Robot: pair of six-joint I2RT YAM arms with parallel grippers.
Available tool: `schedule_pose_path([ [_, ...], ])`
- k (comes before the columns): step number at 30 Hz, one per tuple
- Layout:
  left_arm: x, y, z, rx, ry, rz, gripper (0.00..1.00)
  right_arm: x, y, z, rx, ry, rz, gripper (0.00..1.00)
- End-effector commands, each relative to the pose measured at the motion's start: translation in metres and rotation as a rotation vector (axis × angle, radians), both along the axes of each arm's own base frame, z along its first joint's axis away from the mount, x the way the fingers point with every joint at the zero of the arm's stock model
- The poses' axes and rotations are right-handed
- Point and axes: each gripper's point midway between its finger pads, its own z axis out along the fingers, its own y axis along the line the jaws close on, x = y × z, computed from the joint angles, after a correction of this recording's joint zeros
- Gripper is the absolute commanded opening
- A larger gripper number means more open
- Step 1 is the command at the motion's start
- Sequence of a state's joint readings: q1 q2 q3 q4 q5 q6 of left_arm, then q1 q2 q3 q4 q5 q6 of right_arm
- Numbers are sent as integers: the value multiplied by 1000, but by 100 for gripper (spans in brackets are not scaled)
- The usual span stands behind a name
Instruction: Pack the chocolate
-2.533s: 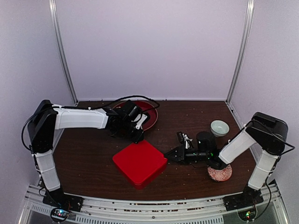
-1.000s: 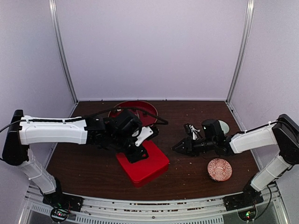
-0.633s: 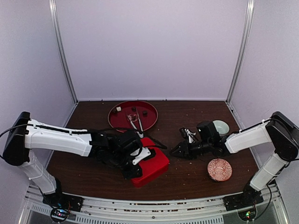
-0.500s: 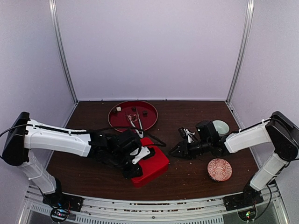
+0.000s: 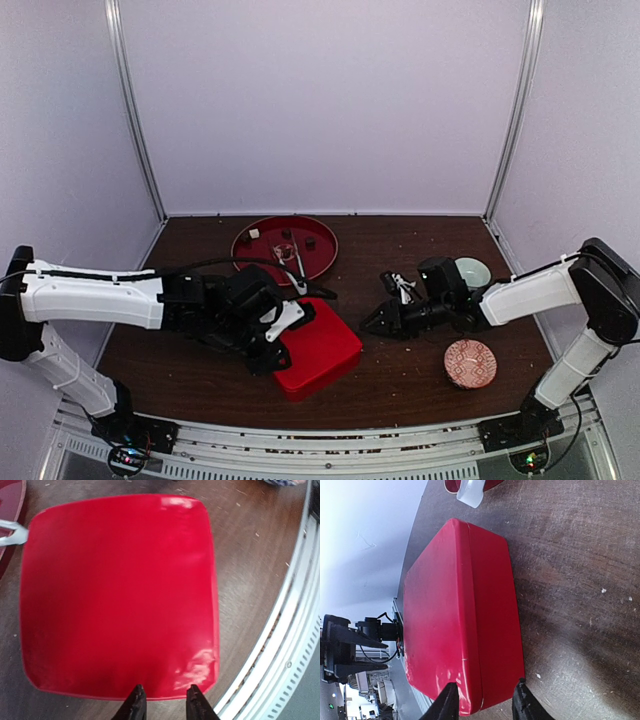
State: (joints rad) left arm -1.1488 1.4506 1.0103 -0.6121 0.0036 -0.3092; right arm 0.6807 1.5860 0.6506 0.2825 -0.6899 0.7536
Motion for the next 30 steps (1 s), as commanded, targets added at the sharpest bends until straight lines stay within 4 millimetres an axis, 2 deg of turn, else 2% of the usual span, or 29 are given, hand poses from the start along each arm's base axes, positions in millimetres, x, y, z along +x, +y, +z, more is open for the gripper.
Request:
schedule_pose_path([
  [1, 38, 23, 12, 0, -52, 180, 32, 3, 10, 7, 16, -26, 29, 37],
  [6, 85, 59, 15, -14, -86, 392, 32, 3, 15, 7, 15, -24, 38, 38],
  [9, 103, 74, 3, -2, -79, 459, 32, 2, 16, 2, 8, -16, 44, 38],
  [11, 106, 75, -11, 21, -64, 462, 31, 1, 18, -2, 2, -9, 50, 38],
  [16, 101, 71, -53, 60, 25, 441, 31, -7, 21, -15, -13, 14, 72, 37],
  [19, 97, 74, -66, 87, 54, 448, 29, -14, 23, -19, -11, 24, 85, 35],
  [23, 101, 73, -50, 47, 21, 452, 29, -33, 32, -21, 18, 45, 113, 30],
  [27, 108, 60, -42, 23, 13, 420, 29, -59, 44, -26, 48, 80, 137, 27],
  [30, 115, 53, -29, -16, -4, 422, 35, -83, 55, -27, 92, 121, 155, 26],
])
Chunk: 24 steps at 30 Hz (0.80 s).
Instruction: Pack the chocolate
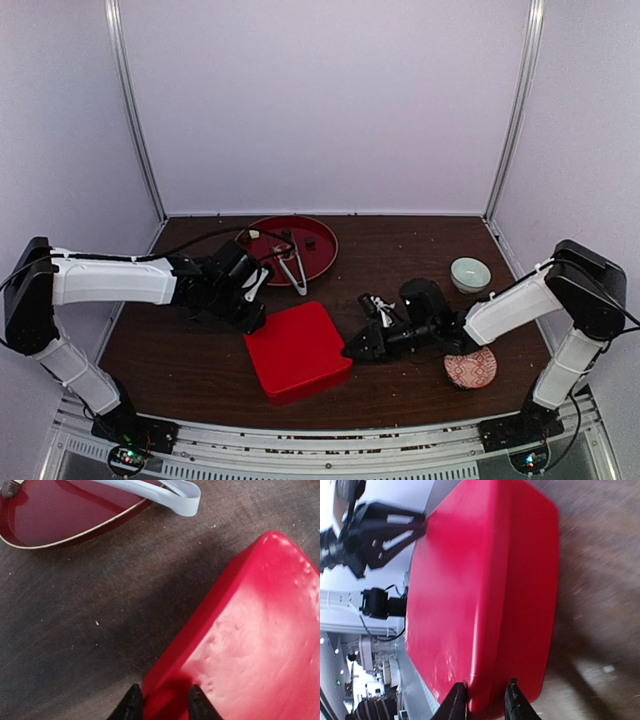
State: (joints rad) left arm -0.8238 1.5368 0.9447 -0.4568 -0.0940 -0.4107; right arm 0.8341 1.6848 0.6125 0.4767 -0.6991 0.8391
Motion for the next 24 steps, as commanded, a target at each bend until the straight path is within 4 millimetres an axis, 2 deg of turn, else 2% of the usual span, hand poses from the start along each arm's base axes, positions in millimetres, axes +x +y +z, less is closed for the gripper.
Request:
schedule_pose_path([
  [1, -1, -12, 11, -48, 9, -24, 40, -45, 18, -10, 54, 103, 44, 26],
  [4, -2, 1, 27, -106, -21, 45, 57, -70, 29, 2, 119, 134, 94, 31],
  [6, -8, 15, 32, -143, -28, 93, 64, -74, 30, 15, 163, 132, 110, 36],
  [9, -20, 34, 33, -178, -16, 142, 73, -53, 18, 22, 136, 73, 62, 40],
  [12, -33, 39, 20, -187, 39, 146, 76, -33, 4, 18, 38, 15, 23, 42],
  [15, -42, 32, 2, -213, 100, 124, 76, -24, 2, 22, 17, -27, 29, 43],
  [18, -41, 20, -6, -245, 128, 103, 76, -24, 1, 19, 3, -25, 33, 44],
  [20, -38, 10, -6, -265, 136, 80, 76, -26, 1, 14, 8, -10, 31, 44],
  [24, -26, -24, 4, -353, 133, -20, 74, -37, 8, 7, 36, 21, 50, 45],
])
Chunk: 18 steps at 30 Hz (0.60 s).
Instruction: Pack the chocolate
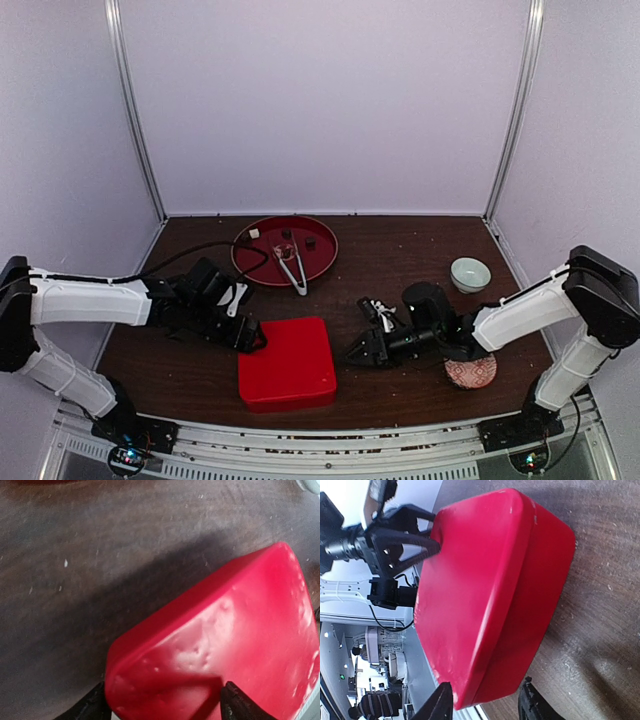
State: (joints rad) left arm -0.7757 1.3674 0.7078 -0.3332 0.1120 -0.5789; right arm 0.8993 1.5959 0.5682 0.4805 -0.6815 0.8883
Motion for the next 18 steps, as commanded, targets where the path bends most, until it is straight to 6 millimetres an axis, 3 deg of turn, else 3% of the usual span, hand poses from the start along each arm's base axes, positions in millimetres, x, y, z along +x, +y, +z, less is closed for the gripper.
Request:
schedule_pose_path([
  [1, 17, -50, 21, -159, -39, -121, 73, -13, 6, -13, 9, 23, 29, 45],
  [5, 40, -91, 44, -213, -94, -229, 67, -26, 16, -17, 54, 62, 46, 46],
  [9, 57, -132, 53, -267, -99, -334, 62, -32, 22, -12, 111, 76, 35, 47],
  [11, 63, -143, 54, -270, -99, -350, 62, -34, 25, -10, 125, 67, 21, 48],
  [14, 77, -133, 61, -221, -137, -294, 63, -32, 36, 0, 145, 42, 9, 50],
  [18, 84, -87, 76, -191, -175, -165, 68, -38, 49, 15, 150, 10, 57, 53],
])
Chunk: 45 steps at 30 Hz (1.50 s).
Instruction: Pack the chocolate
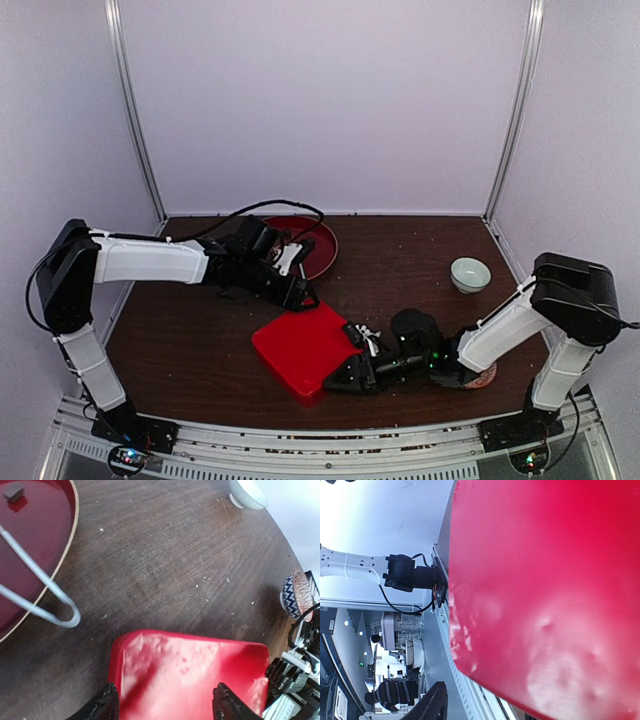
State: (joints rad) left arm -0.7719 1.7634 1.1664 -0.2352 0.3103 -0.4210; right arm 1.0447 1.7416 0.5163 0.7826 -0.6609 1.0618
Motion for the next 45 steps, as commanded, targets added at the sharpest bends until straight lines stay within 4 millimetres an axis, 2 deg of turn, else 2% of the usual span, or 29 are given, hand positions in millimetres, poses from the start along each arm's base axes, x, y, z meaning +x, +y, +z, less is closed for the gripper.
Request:
schedule_pose_path([
  [1, 9, 44, 34, -19, -76, 115, 69, 6, 18, 33, 74, -85, 1, 53],
  [5, -7, 87, 34, 21, -89, 200, 72, -5, 2, 44, 55, -125, 41, 54],
  [7, -21, 101, 28, 29, -71, 224, 72, -9, -14, 41, -16, -179, 62, 54],
  [9, -37, 114, 15, 27, -39, 247, 72, 0, -36, 35, -123, -234, 49, 54],
  [11, -51, 124, 6, 17, -15, 262, 70, 14, -57, 39, -176, -274, 15, 54],
  [13, -64, 129, -1, -13, 11, 269, 69, 37, -75, 41, -233, -302, -52, 54],
  [17, -82, 129, -15, -75, 54, 249, 67, 79, -94, 38, -328, -309, -127, 56],
  [22, -88, 116, -28, -88, 82, 212, 66, 104, -81, 30, -335, -304, -131, 57],
  [27, -75, 101, -31, -108, 81, 203, 64, 111, -57, 23, -253, -245, -112, 54],
  [32, -57, 89, -28, -97, 56, 197, 63, 94, -43, 16, -184, -185, -75, 48],
  [37, -40, 75, -27, -104, 47, 183, 62, 62, -29, 14, -141, -144, -34, 47],
  [41, -36, 67, -32, -107, 62, 163, 61, 44, -25, 10, -129, -120, -28, 48],
  [45, -35, 67, -34, -94, 61, 162, 61, 38, -25, 10, -114, -110, -34, 48],
])
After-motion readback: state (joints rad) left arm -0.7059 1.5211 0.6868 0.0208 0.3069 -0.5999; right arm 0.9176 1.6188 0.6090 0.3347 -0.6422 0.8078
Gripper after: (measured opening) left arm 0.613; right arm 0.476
